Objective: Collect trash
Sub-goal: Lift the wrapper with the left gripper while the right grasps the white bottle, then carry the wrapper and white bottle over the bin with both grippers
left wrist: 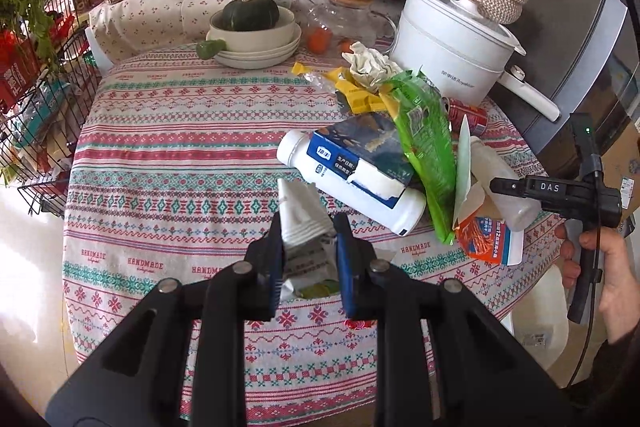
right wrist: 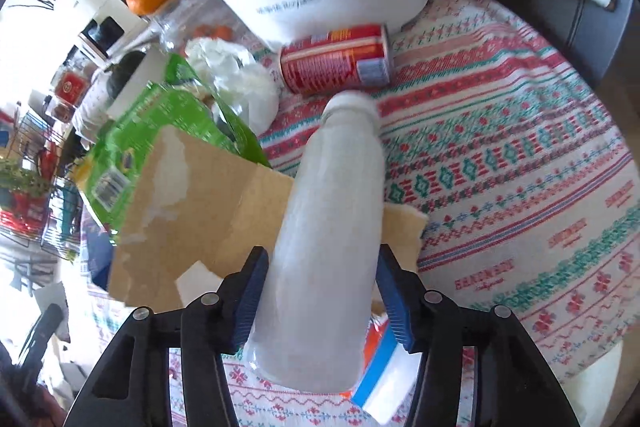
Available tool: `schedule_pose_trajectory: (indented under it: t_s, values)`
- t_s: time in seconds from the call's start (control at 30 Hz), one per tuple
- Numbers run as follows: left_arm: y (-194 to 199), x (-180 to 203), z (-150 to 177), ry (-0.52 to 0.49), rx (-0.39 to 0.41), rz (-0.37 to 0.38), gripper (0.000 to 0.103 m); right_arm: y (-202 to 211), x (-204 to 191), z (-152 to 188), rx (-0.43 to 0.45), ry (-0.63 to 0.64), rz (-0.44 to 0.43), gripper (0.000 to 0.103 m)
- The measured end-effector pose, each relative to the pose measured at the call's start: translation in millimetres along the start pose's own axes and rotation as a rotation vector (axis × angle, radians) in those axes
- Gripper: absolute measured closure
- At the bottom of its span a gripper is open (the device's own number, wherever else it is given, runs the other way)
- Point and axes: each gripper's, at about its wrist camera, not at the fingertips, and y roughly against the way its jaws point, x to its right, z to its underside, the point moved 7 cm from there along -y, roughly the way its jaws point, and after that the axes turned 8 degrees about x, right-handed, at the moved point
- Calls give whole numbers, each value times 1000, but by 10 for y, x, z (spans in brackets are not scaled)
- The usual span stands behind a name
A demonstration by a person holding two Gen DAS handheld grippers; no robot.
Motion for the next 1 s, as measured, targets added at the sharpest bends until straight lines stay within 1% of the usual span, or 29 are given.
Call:
schedule_pose_trajectory:
  t_s: [0.07, 0.27, 0.4, 0.53, 0.7, 0.87, 1.0]
  values:
    - [64, 58, -21, -7, 18, 7, 78, 185, 22, -13, 26, 6, -10, 53]
    - [244, 286, -65, -38, 65, 37, 78, 742, 60, 51, 99, 59, -27, 54]
    - [339, 457, -38, -52, 78, 67, 78, 1040, 182, 153, 126, 50, -46, 54]
    - [442, 708, 35, -73, 87, 114, 78, 1300, 287, 294, 142, 33, -60, 53]
    - [568, 1080, 142, -122, 93, 182, 78, 1625, 483, 482, 151, 5, -81, 53]
    - [682, 1455, 224, -179, 101, 253, 78, 1956, 611, 626, 181, 18, -101, 54]
    - [683, 1756, 377, -233, 76, 308, 78, 2143, 755, 792, 187, 43, -92, 54]
